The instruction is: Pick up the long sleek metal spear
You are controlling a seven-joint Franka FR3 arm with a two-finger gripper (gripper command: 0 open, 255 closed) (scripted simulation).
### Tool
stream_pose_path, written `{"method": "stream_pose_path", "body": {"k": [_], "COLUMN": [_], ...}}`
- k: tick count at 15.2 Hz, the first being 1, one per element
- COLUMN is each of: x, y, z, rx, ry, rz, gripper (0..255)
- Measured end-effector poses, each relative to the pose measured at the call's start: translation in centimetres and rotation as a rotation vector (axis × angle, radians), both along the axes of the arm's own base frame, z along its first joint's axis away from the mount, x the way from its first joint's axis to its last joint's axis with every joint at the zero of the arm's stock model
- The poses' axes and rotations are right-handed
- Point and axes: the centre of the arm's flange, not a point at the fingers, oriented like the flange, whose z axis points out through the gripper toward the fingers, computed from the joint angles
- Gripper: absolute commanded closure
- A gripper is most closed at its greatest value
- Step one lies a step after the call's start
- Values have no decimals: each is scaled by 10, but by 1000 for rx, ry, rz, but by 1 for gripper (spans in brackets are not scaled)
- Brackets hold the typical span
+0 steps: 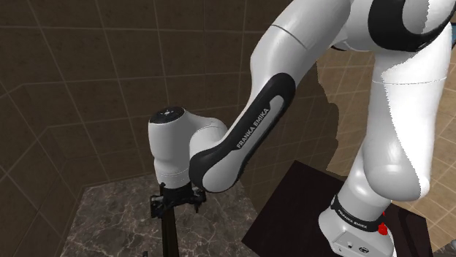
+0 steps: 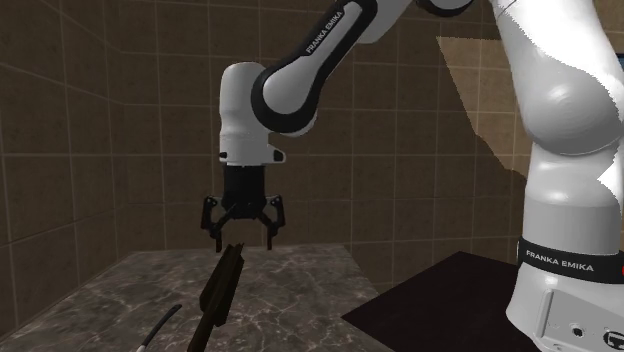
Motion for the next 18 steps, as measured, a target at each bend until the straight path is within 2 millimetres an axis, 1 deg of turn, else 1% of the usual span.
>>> {"method": "stream_pose_path", "body": {"k": [2, 3, 5, 9, 12, 13, 18], "x": [9, 13, 20, 21, 21, 21, 22], "y": [17, 24, 31, 35, 34, 34, 34], "z": [-14, -24, -36, -57, -74, -75, -76], "rx": [5, 8, 8, 8, 8, 8, 8], "ry": [-2, -3, -3, -4, -4, -4, -5], "rz": [-23, -35, -46, -49, -50, -50, -49], "gripper": [0, 0, 0, 0, 0, 255, 255]}}
